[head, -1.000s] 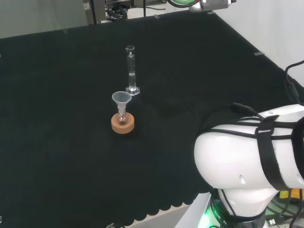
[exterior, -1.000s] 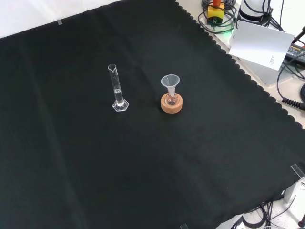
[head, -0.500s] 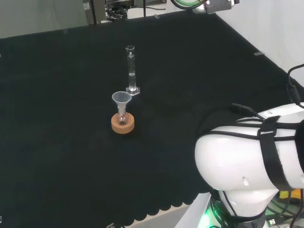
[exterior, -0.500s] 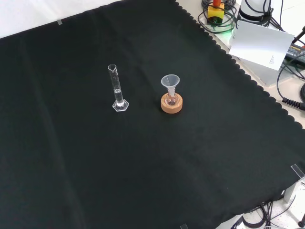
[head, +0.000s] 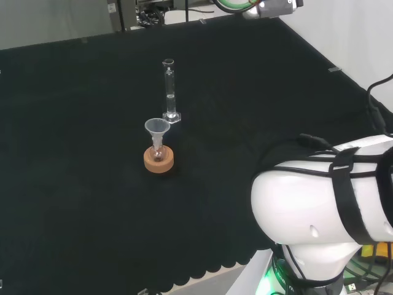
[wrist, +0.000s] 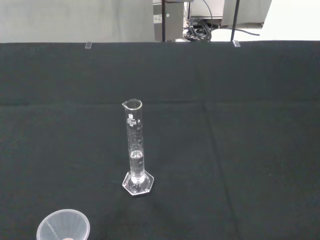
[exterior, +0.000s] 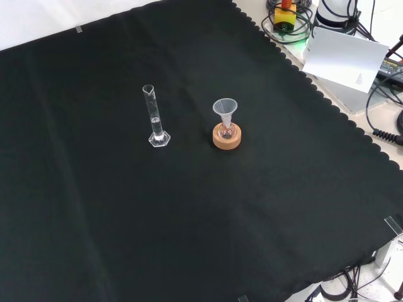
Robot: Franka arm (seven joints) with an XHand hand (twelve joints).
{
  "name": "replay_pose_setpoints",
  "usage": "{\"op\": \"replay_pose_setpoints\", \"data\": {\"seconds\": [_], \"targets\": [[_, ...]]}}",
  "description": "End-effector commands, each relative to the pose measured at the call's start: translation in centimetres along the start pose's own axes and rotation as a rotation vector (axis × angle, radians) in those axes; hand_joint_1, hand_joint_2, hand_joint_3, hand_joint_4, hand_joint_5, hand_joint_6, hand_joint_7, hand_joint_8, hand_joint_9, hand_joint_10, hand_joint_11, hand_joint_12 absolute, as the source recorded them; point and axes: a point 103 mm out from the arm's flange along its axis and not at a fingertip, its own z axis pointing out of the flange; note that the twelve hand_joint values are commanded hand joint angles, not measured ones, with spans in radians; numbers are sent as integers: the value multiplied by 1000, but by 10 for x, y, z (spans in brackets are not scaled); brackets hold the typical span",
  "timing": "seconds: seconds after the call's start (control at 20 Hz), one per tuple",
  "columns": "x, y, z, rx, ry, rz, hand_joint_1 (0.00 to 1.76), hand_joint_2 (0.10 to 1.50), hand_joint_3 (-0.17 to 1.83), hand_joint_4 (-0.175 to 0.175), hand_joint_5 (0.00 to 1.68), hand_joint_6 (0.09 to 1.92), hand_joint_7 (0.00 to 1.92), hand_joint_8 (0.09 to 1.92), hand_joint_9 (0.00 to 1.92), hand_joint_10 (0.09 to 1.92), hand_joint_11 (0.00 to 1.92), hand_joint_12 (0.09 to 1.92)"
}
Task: Pick up the graduated cylinder.
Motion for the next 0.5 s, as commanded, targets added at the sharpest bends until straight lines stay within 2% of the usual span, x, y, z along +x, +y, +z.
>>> {"op": "replay_pose_setpoints", "data": {"seconds": [0.05, 0.25, 0.4, 0.5], "targets": [[-24, 21, 33, 27, 34, 49, 35, 1408, 4, 25, 176, 87, 17, 482, 203, 629, 61, 1368], [-33, 44, 57, 27, 41, 37, 72, 1391, -5, 21, 174, 87, 25, 485, 211, 625, 68, 1369], [-42, 65, 85, 0, 75, 29, 120, 1370, -15, 16, 181, 87, 39, 491, 224, 624, 73, 1369], [-47, 83, 102, 13, 94, 23, 155, 1358, -22, 13, 189, 87, 55, 499, 236, 625, 80, 1370]]}}
